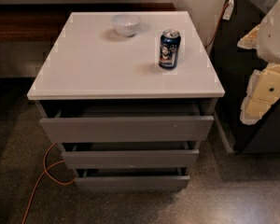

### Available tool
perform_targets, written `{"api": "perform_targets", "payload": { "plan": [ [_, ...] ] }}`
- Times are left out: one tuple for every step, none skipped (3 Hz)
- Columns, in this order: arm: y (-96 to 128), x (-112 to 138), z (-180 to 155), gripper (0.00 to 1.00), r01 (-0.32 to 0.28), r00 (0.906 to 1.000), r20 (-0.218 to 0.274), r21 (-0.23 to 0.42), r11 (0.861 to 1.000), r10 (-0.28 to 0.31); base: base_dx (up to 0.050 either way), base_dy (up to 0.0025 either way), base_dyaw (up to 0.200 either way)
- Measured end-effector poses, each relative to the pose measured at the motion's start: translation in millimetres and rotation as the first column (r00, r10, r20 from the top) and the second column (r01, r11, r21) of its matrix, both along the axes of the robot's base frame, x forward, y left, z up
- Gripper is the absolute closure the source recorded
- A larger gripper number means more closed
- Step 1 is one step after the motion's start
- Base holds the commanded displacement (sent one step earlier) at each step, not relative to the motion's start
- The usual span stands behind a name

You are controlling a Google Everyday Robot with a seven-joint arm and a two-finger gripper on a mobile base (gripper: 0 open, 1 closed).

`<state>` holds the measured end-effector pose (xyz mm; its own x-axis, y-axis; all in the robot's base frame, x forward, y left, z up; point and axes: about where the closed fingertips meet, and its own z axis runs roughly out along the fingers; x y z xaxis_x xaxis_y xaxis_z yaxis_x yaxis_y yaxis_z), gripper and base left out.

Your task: Open middle drawer

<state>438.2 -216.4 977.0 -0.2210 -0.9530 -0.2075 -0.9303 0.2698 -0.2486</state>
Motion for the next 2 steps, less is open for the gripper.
{"api": "perform_targets", "payload": {
  "plan": [
    [0.0,0.0,0.0,0.0,0.0,1.0,0.0,0.0,1.0,0.0,-0.049,0.0,0.0],
    [0.0,0.0,0.0,0.0,0.0,1.0,0.0,0.0,1.0,0.0,0.0,0.0,0.0]
  ]
}}
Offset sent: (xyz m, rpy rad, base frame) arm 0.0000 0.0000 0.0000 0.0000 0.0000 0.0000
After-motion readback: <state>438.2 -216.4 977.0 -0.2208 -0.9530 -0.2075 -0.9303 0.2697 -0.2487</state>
